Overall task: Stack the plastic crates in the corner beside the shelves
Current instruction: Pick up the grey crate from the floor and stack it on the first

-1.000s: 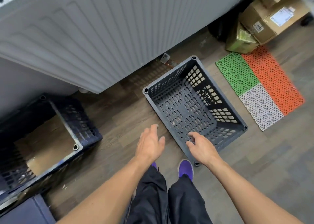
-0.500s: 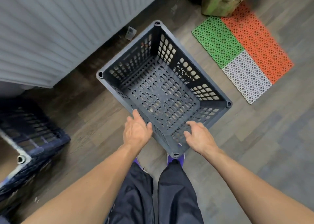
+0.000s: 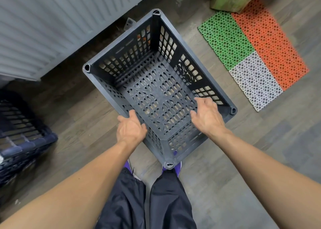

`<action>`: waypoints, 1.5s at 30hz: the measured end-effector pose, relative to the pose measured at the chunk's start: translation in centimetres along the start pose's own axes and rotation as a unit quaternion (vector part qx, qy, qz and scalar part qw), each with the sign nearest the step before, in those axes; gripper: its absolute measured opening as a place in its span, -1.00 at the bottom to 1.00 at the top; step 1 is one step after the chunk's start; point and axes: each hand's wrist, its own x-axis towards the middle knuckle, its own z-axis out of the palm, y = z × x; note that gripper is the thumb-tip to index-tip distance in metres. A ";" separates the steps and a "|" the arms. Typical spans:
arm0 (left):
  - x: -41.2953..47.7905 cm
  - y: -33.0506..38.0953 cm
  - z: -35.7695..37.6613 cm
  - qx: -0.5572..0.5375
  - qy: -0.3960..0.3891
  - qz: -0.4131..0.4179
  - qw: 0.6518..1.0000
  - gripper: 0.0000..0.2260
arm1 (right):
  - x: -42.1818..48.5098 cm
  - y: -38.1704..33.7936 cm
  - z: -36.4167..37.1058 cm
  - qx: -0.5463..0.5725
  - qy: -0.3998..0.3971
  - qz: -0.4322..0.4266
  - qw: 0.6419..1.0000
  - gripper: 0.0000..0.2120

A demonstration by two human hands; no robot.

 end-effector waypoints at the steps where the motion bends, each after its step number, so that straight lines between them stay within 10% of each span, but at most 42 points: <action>1: 0.1 0.0 0.3 -0.004 0.007 -0.005 1.000 -0.54 | 0.6 0.0 0.0 -0.008 0.001 -0.004 1.000 -0.52; 14: 2.6 -0.7 0.6 -0.111 0.083 -0.068 0.988 -0.68 | 7.2 -1.1 -2.2 -0.103 0.154 -0.071 0.980 -0.58; 34: -4.1 -7.2 -2.8 -0.160 0.168 -0.013 0.973 -0.75 | 0.9 -3.8 -5.8 0.055 -0.002 -0.023 0.998 -0.12; 45: -15.9 -11.3 -8.8 -0.239 0.228 -0.088 0.940 -0.79 | -9.6 -10.9 -10.9 -0.034 0.024 -0.087 0.995 -0.38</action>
